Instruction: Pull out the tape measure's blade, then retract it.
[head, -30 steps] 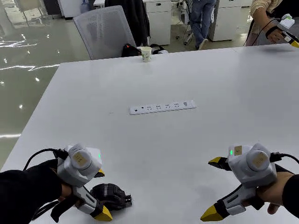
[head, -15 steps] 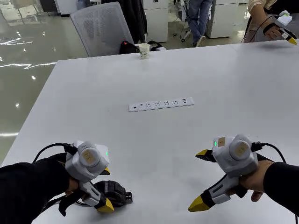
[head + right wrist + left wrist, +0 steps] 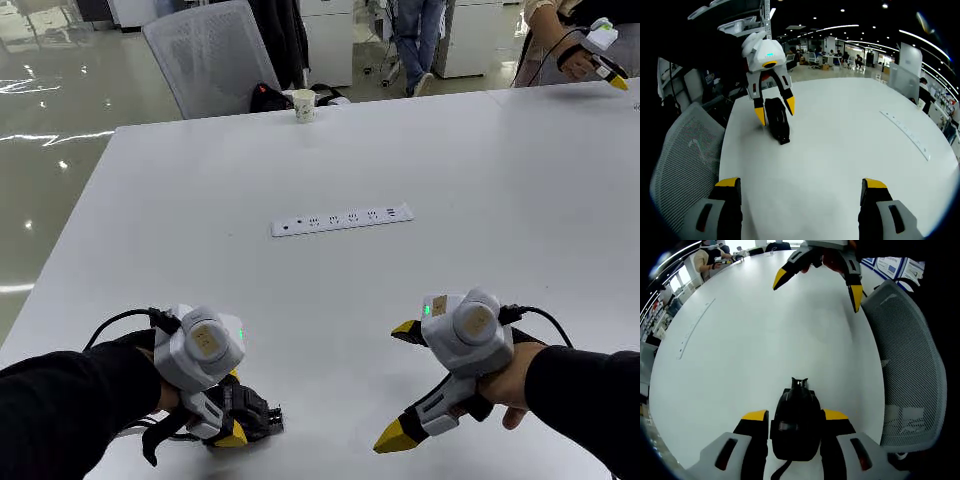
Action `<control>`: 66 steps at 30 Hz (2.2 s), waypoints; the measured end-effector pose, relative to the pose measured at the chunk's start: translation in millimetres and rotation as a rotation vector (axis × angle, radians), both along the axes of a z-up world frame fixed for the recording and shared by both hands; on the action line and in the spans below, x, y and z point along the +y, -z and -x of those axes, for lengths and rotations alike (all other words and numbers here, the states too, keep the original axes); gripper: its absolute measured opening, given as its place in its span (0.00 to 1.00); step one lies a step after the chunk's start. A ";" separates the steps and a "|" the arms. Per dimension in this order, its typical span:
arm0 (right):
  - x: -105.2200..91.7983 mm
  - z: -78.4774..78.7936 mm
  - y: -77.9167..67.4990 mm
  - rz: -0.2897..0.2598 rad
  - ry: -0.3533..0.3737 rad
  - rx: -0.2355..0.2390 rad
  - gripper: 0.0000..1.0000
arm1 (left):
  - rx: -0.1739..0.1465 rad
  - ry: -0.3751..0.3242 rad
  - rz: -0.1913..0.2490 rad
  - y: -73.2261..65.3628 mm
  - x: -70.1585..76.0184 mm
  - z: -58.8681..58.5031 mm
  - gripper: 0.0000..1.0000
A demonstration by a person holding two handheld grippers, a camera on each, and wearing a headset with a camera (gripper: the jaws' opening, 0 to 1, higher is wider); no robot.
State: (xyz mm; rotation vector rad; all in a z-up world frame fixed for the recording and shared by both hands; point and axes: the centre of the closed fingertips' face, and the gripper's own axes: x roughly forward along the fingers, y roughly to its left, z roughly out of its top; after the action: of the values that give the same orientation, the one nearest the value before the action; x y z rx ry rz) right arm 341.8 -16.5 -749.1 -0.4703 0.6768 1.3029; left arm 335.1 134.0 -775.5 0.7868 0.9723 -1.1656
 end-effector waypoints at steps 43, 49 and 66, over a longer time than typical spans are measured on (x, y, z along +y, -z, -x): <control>85.8 8.3 23.5 0.013 -0.163 0.011 0.93 | -0.011 -0.004 0.047 2.4 -3.0 2.1 0.34; 94.3 15.4 24.6 0.003 -0.200 -0.005 0.77 | -0.012 -0.015 0.058 2.3 -2.9 3.4 0.34; 116.5 14.4 40.6 0.038 -0.245 -0.065 0.39 | -0.001 -0.025 0.074 2.8 -2.8 6.3 0.35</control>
State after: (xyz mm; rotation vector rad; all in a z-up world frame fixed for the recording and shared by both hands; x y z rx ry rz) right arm 327.4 99.9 -789.7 -0.6395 0.6041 1.5001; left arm 328.7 131.1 -778.3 0.7146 0.9311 -1.1733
